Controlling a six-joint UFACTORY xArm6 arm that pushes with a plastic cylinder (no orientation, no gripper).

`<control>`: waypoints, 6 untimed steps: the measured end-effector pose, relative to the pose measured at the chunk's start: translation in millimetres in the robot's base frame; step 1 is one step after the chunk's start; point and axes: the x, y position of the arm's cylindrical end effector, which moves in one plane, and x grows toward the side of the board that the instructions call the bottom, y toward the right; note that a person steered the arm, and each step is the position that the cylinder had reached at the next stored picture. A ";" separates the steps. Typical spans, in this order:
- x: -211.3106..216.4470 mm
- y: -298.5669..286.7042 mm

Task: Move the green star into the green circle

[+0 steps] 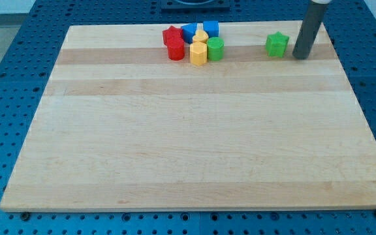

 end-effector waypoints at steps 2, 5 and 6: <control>-19.1 -17.8; -27.9 -97.0; -27.9 -119.1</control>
